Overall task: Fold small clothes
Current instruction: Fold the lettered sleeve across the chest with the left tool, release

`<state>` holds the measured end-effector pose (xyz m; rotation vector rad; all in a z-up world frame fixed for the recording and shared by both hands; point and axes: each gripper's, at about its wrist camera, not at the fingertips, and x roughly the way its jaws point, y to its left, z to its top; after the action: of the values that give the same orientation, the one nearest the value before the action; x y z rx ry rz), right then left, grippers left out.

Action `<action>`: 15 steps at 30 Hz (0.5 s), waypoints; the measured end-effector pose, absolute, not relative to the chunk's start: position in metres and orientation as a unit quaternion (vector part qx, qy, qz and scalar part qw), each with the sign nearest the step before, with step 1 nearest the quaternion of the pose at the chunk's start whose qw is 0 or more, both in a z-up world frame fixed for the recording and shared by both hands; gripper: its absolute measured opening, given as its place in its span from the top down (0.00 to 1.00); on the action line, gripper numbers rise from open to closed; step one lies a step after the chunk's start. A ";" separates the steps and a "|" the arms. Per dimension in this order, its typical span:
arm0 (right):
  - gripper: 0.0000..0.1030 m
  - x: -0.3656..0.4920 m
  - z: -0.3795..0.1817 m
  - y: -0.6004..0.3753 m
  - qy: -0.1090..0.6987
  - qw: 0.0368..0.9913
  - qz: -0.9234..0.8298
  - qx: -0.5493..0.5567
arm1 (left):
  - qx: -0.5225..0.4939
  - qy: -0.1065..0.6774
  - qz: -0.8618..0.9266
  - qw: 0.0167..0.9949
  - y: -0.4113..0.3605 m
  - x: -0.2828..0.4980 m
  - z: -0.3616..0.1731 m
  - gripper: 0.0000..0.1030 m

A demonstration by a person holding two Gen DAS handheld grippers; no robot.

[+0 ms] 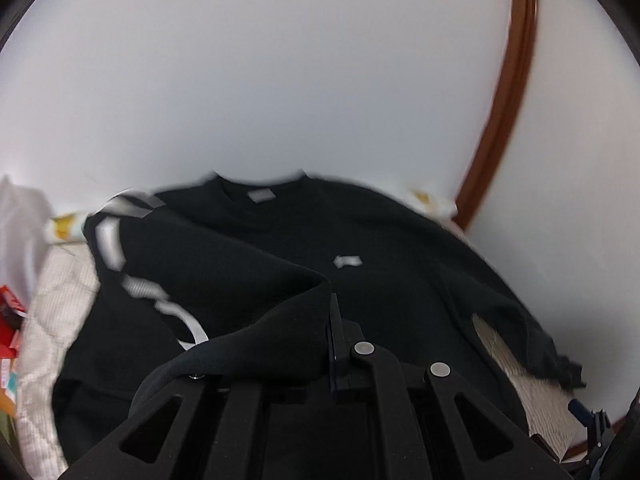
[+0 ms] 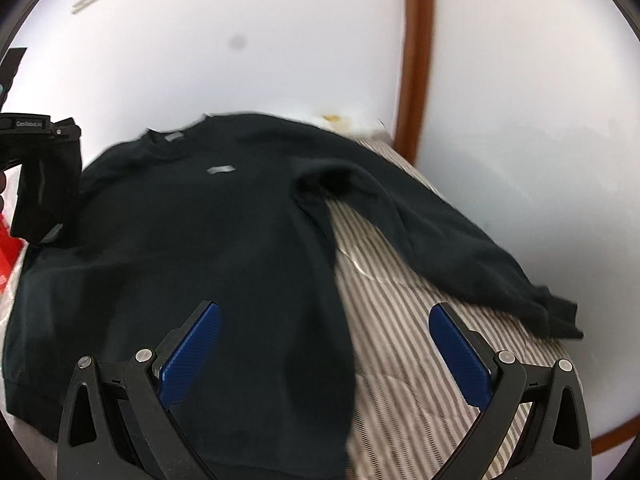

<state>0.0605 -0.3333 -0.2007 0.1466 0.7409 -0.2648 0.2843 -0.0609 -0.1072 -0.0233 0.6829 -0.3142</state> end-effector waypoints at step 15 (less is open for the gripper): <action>0.01 0.107 -0.185 -0.265 0.351 0.935 -0.057 0.017 | -0.004 0.354 -0.179 0.918 -0.037 0.244 -0.123 0.32</action>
<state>0.1067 -0.2647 -0.1850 0.0345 0.7170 -0.1160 0.2439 -0.0366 -0.1226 -0.0089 0.7274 -0.3691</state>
